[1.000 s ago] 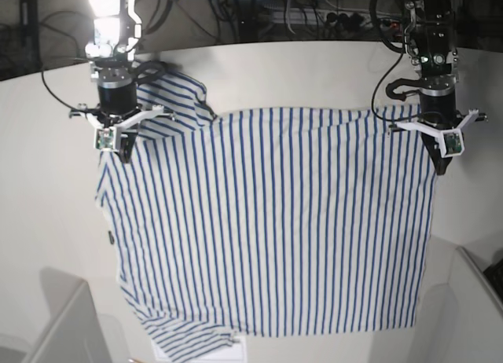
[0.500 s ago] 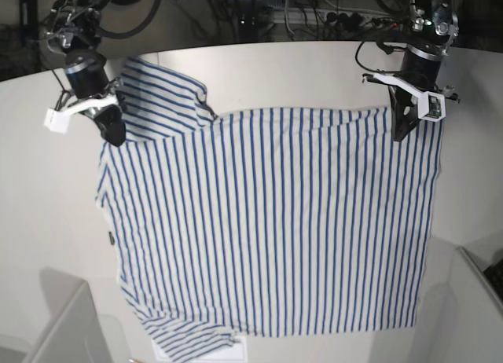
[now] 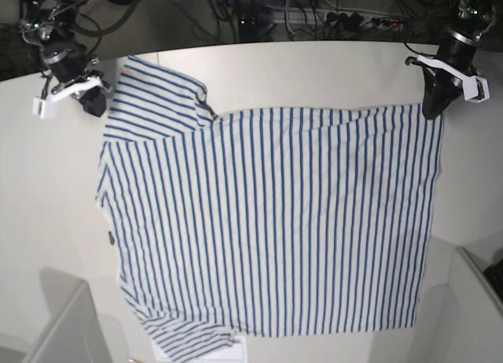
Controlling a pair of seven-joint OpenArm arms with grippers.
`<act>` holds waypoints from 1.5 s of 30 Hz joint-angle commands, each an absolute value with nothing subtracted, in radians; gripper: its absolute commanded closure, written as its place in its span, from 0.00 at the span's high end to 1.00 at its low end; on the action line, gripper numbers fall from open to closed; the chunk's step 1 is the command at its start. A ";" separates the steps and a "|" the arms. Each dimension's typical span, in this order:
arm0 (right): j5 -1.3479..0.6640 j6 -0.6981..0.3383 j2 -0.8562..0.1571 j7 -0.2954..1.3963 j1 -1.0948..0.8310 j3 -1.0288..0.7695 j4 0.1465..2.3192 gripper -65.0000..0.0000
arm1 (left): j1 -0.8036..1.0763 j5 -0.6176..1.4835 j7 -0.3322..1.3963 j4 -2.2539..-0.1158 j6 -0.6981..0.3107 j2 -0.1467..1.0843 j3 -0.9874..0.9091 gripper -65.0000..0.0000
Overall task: Fold the T-shirt properly
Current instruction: 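Grasp the shirt's shoulder edges with left and right grippers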
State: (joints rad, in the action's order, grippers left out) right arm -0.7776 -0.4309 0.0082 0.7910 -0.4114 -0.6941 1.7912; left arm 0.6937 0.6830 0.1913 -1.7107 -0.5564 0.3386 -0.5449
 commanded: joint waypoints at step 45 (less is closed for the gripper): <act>-0.788 -0.573 0.027 1.029 -0.302 -0.699 1.426 0.00 | 0.458 0.704 0.541 -1.454 -0.698 0.280 -0.894 0.62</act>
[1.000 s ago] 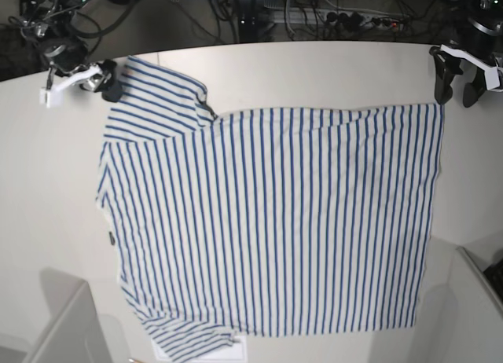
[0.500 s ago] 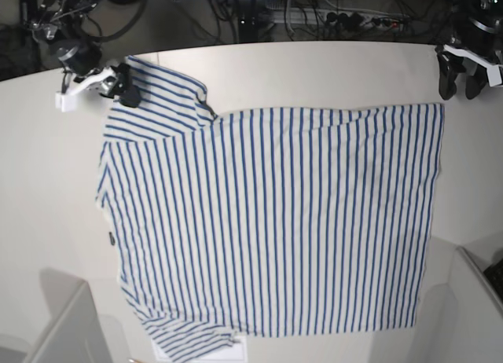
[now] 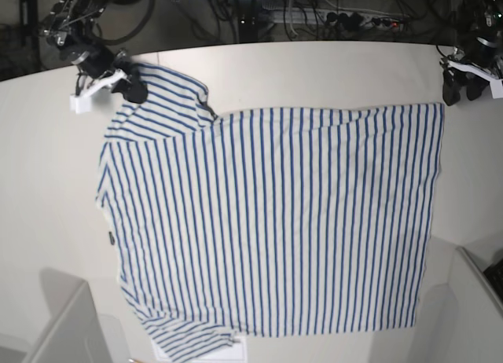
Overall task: Fold the T-shirt properly
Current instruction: 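Grasp the shirt's shoulder edges with left and right grippers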
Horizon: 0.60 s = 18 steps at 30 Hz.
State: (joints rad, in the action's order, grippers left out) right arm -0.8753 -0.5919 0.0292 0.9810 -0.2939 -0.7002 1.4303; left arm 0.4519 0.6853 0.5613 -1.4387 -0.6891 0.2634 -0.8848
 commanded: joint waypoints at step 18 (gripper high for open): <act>-0.788 -0.573 0.022 1.030 -0.283 -0.697 1.425 0.00 | 0.288 0.699 0.737 -1.257 -0.698 0.252 -0.820 0.62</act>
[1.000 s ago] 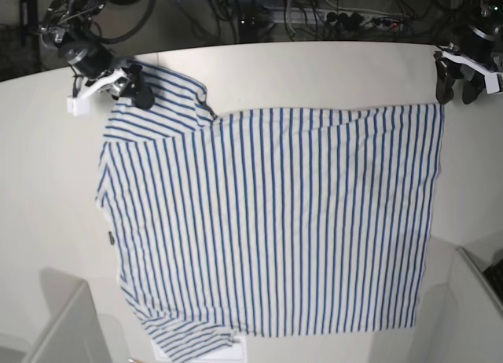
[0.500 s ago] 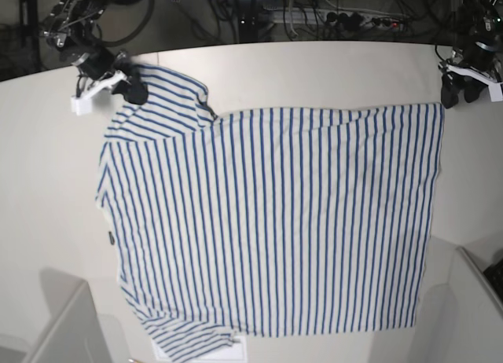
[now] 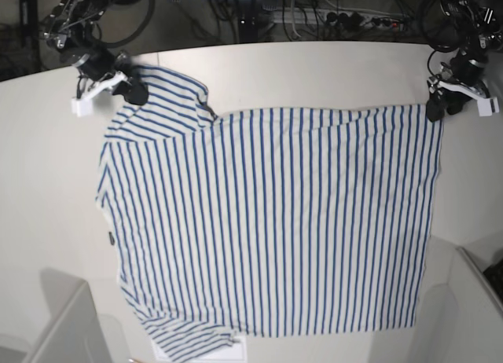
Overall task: Fold the T-shirt properly
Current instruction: 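Grasp the shirt's shoulder edges with left and right grippers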
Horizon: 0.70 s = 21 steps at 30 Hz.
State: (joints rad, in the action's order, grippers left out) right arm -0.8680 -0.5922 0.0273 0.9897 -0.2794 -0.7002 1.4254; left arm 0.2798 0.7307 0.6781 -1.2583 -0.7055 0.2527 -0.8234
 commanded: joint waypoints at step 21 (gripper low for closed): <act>-0.788 -0.573 -0.002 1.030 -0.277 -0.702 1.425 0.00 | 0.193 0.704 0.733 -1.219 -0.698 0.189 -0.814 0.12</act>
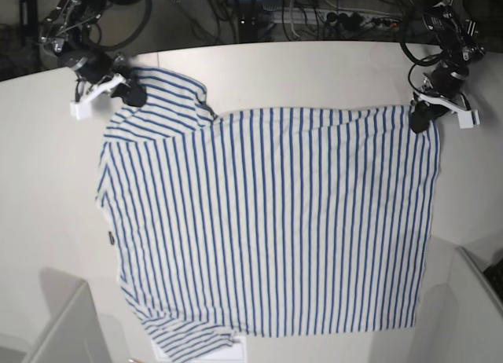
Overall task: Fold the T-shirt properly
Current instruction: 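Grasp the shirt's shoulder edges with left and right grippers, then lift the shoulder edge and pull it toward the hem with both grippers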
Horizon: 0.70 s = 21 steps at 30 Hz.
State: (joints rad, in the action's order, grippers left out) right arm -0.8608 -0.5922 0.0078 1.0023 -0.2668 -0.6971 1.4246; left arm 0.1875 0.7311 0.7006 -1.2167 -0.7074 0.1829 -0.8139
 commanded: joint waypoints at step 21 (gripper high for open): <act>-0.794 -0.573 0.058 1.040 -0.432 -0.705 1.751 0.00 | 0.441 0.697 0.737 -1.494 -0.698 0.188 -0.883 0.00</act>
State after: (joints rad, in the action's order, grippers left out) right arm -0.7727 -0.5667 0.0605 1.0515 -0.4305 -0.6987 1.7313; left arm 0.4355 0.6827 0.7517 -1.4761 -0.6888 0.1722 -0.8783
